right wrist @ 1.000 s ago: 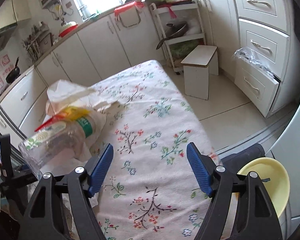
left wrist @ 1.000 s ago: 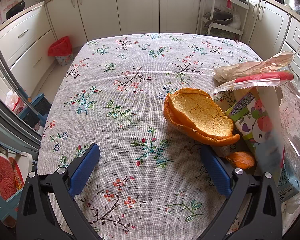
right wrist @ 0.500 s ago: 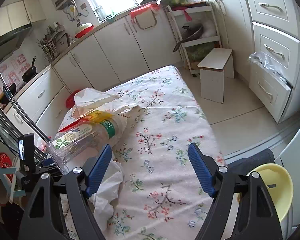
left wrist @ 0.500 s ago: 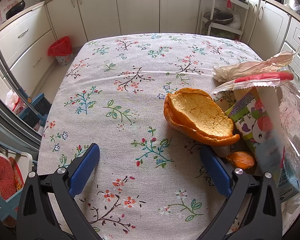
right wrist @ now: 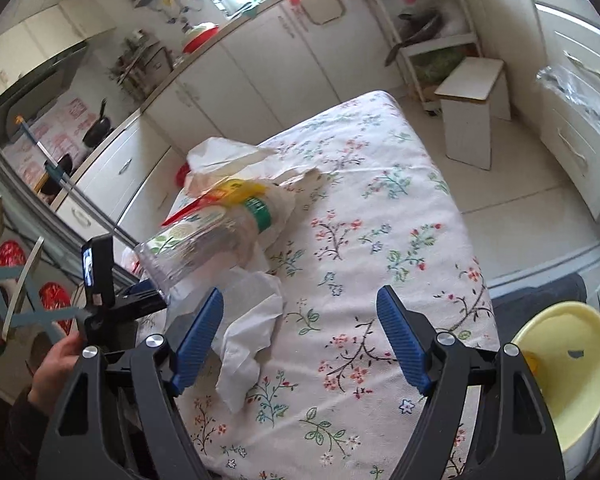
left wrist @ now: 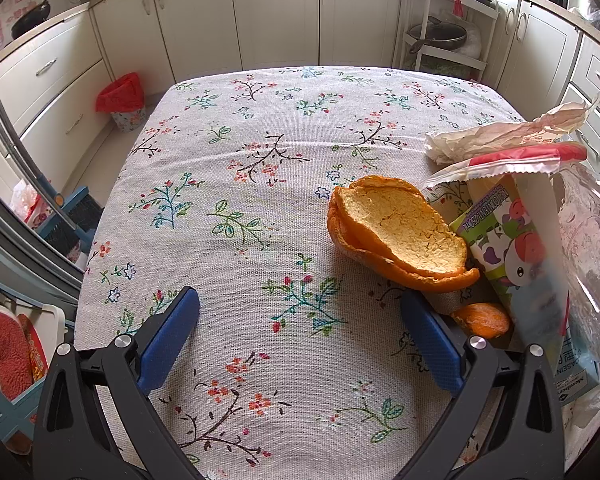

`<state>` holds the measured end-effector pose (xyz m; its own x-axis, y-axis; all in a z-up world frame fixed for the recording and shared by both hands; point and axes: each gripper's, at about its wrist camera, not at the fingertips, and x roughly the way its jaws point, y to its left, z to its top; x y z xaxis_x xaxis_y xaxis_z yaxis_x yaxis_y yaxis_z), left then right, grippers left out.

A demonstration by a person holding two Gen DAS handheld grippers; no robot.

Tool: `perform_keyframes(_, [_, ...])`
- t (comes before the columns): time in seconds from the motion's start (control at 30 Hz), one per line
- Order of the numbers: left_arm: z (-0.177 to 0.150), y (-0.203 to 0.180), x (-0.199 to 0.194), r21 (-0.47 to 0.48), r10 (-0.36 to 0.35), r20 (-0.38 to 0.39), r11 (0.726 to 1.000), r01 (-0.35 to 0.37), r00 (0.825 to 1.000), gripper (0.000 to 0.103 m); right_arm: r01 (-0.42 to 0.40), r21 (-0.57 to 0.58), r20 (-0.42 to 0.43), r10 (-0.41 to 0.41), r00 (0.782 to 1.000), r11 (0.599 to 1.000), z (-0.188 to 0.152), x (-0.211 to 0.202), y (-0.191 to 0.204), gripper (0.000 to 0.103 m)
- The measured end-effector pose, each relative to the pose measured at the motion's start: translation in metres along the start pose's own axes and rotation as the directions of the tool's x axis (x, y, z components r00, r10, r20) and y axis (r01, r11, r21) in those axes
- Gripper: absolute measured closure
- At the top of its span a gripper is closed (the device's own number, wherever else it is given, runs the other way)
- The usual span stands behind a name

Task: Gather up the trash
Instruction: 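Grasp the crumpled clear plastic wrap with the left tool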

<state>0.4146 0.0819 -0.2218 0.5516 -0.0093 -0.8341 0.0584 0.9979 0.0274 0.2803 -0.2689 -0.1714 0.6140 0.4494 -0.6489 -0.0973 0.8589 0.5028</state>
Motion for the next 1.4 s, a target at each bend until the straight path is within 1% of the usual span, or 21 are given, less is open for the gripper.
perform_keyframes(0.17, [0.000, 0.000, 0.000, 0.005, -0.003, -0.001, 1.000, 0.003, 1.000, 0.007, -0.049, -0.021, -0.048, 0.048, 0.998, 0.999, 0.000, 0.009, 0.007, 0.027])
perform_keyframes(0.23, [0.002, 0.002, 0.000, 0.038, -0.027, -0.026, 0.999, 0.028, 0.999, 0.007, -0.057, -0.044, -0.064, 0.054, 0.996, 0.997, -0.001, 0.015, 0.010, 0.027])
perform_keyframes(0.3, [0.000, 0.013, -0.008, -0.029, 0.007, -0.029, 1.000, -0.008, 1.000, 0.007, -0.069, -0.051, -0.078, 0.064, 0.995, 0.996, -0.001, 0.019, 0.011, 0.027])
perform_keyframes(0.33, [-0.001, 0.018, -0.017, -0.052, -0.018, -0.011, 0.999, 0.018, 1.000, 0.007, -0.080, -0.045, -0.081, 0.076, 0.994, 0.996, -0.001, 0.020, 0.011, 0.027])
perform_keyframes(0.37, [-0.003, 0.022, -0.028, -0.055, -0.036, 0.016, 0.998, 0.037, 0.999, 0.007, -0.100, -0.035, -0.085, 0.096, 0.992, 0.994, -0.001, 0.021, 0.010, 0.027])
perform_keyframes(0.47, [-0.012, 0.022, -0.062, -0.012, -0.041, 0.081, 0.999, 0.042, 0.996, 0.007, -0.149, -0.052, -0.099, 0.144, 0.985, 0.987, -0.001, 0.024, 0.019, 0.027])
perform_keyframes(0.53, [-0.026, 0.018, -0.081, 0.018, -0.074, 0.101, 0.997, 0.073, 0.992, 0.007, -0.172, -0.083, -0.120, 0.161, 0.980, 0.982, -0.004, 0.028, 0.029, 0.027])
perform_keyframes(0.6, [-0.039, 0.013, -0.093, 0.043, -0.099, 0.104, 0.995, 0.095, 0.990, 0.007, -0.174, -0.117, -0.137, 0.158, 0.978, 0.978, -0.008, 0.032, 0.037, 0.027])
perform_keyframes(0.73, [-0.067, -0.007, -0.102, 0.080, -0.164, 0.066, 0.984, 0.159, 0.984, 0.007, -0.182, -0.149, -0.167, 0.156, 0.973, 0.972, -0.014, 0.039, 0.050, 0.027])
perform_keyframes(0.87, [-0.081, -0.028, -0.096, 0.131, -0.155, 0.035, 0.980, 0.149, 0.987, 0.011, -0.168, -0.162, -0.167, 0.141, 0.976, 0.972, -0.016, 0.041, 0.054, 0.027])
perform_keyframes(0.93, [-0.084, -0.030, -0.093, 0.128, -0.159, 0.023, 0.980, 0.155, 0.987, 0.012, -0.158, -0.165, -0.160, 0.131, 0.978, 0.974, -0.015, 0.040, 0.053, 0.027])
perform_keyframes(1.13, [-0.087, -0.031, -0.084, 0.119, -0.169, -0.007, 0.978, 0.169, 0.986, 0.022, -0.161, -0.149, -0.147, 0.139, 0.979, 0.976, -0.013, 0.038, 0.050, 0.027])
perform_keyframes(1.17, [-0.087, -0.031, -0.082, 0.119, -0.176, -0.011, 0.977, 0.176, 0.984, 0.025, -0.165, -0.152, -0.146, 0.143, 0.979, 0.975, -0.013, 0.037, 0.051, 0.027])
perform_keyframes(1.2, [-0.088, -0.032, -0.081, 0.121, -0.189, -0.018, 0.974, 0.190, 0.982, 0.034, -0.166, -0.156, -0.148, 0.143, 0.979, 0.974, -0.013, 0.037, 0.052, 0.027])
perform_keyframes(1.23, [-0.089, -0.033, -0.079, 0.124, -0.198, -0.029, 0.972, 0.200, 0.980, 0.039, -0.167, -0.160, -0.146, 0.144, 0.979, 0.973, -0.013, 0.037, 0.053, 0.027])
perform_keyframes(1.27, [-0.089, -0.036, -0.080, 0.139, -0.190, -0.021, 0.972, 0.191, 0.982, 0.046, -0.173, -0.156, -0.142, 0.151, 0.978, 0.973, -0.013, 0.036, 0.053, 0.027])
perform_keyframes(1.3, [-0.089, -0.037, -0.080, 0.152, -0.195, -0.021, 0.969, 0.196, 0.981, 0.059, -0.182, -0.145, -0.134, 0.163, 0.977, 0.973, -0.011, 0.035, 0.052, 0.027])
perform_keyframes(1.33, [-0.088, -0.038, -0.081, 0.153, -0.225, -0.026, 0.962, 0.227, 0.974, 0.066, -0.189, -0.136, -0.128, 0.172, 0.977, 0.972, -0.009, 0.034, 0.052, 0.027])
perform_keyframes(1.37, [-0.088, -0.039, -0.082, 0.145, -0.242, -0.031, 0.959, 0.244, 0.970, 0.080, -0.193, -0.127, -0.118, 0.178, 0.977, 0.973, -0.006, 0.033, 0.051, 0.027])
perform_keyframes(1.4, [-0.087, -0.040, -0.082, 0.140, -0.251, -0.033, 0.957, 0.253, 0.967, 0.082, -0.192, -0.123, -0.113, 0.179, 0.977, 0.974, -0.004, 0.032, 0.050, 0.027])
